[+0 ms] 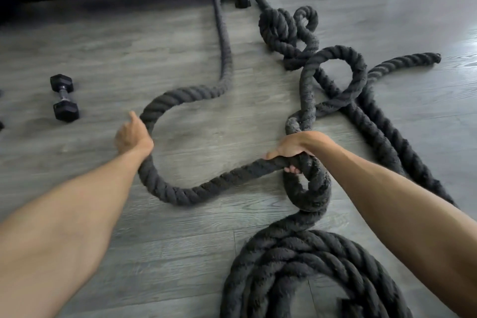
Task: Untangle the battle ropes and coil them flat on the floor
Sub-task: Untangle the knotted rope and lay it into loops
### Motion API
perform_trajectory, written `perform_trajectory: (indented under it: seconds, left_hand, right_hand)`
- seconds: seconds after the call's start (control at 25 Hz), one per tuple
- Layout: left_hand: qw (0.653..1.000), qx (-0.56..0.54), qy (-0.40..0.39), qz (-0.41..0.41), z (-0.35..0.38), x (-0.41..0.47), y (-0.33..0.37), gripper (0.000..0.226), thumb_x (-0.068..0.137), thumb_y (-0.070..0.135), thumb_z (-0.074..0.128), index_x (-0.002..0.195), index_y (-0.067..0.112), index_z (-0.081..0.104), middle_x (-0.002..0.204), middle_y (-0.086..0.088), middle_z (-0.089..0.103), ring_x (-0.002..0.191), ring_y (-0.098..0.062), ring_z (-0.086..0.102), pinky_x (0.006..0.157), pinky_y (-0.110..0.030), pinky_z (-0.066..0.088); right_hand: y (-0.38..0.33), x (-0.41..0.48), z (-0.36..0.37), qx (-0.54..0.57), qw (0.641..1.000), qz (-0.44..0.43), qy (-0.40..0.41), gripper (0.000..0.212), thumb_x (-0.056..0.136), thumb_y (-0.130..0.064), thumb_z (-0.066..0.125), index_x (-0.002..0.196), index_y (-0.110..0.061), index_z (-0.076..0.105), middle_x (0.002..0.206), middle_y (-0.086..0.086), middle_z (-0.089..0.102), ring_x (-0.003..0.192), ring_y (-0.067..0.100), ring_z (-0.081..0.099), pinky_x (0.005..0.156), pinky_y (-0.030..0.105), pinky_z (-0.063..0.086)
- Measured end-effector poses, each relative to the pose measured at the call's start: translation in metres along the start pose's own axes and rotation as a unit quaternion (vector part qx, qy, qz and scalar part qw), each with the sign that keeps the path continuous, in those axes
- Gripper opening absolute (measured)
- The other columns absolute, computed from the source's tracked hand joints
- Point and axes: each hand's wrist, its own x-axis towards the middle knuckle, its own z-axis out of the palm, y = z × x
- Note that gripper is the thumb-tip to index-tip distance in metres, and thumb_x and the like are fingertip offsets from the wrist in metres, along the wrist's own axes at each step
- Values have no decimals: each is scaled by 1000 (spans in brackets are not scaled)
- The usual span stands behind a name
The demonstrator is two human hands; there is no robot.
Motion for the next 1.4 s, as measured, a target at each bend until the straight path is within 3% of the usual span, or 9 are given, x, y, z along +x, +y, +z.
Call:
perform_trajectory:
  seconds: [0.08,0.16,0.28,0.4,0.72,0.88,1.08,1.24,1.4]
  left_hand:
    - [1000,7,-16,1,27,-29,-13,35,99,12,48,132,2,40,120,-33,59,110,-48,58,89,-52,46]
    - [995,6,-26,91,38,-48,2,30,96,14,53,123,7,41,114,-25,63,99,-42,63,73,-44,47]
    - [942,-85,-82,315,47,-86,64,26,100,30,48,116,10,51,104,-15,65,87,-31,62,65,-35,41]
    - [869,-101,-144,462,70,-150,110,36,95,44,42,114,16,54,109,-10,61,101,-32,59,82,-42,48]
    - [929,-19,-220,299,72,-292,89,81,87,33,66,151,7,22,149,-23,30,136,-39,32,106,-52,33]
    - [879,103,-375,277,71,-356,26,104,78,68,62,152,15,11,150,-19,27,137,-36,26,101,-57,37]
    - [859,198,-382,277,65,-391,21,123,69,77,66,152,7,8,148,-21,28,132,-36,32,99,-49,41]
    - [845,223,-429,230,45,-480,-1,140,66,77,68,154,1,-11,148,-26,30,132,-37,36,103,-43,38]
    - [844,214,-451,194,31,-586,-48,145,61,79,71,150,-7,-3,148,-24,37,133,-36,41,102,-40,40]
  right_hand:
    - [-1,-1,-2,-55,994,-40,88,71,87,-68,59,119,-4,59,81,10,61,57,22,59,70,37,56]
    - [-3,-4,4,-105,960,-105,236,67,89,-67,57,117,-5,61,102,17,65,78,23,67,65,34,56]
    - [7,-26,17,-19,825,-202,528,41,99,-45,51,84,-9,62,94,15,67,90,35,64,73,38,49]
    - [35,-59,18,156,712,-231,645,36,102,-32,42,73,-11,46,76,3,58,77,30,56,66,37,38]
    - [168,-98,185,189,857,0,480,20,100,-25,44,97,-8,56,103,14,64,97,34,58,80,41,48]
    - [166,-119,316,12,960,28,278,45,99,-55,41,116,-14,52,118,11,64,111,33,59,94,46,41]
    - [176,-140,398,-64,975,-14,210,48,102,-57,28,127,-21,46,123,11,61,120,33,52,103,57,30]
    - [250,-186,432,-31,985,-13,172,41,98,-53,38,121,-20,46,115,15,66,115,35,57,100,53,32]
    - [332,-236,499,-19,993,14,113,42,91,-53,44,120,-24,50,120,11,66,117,32,58,98,49,32]
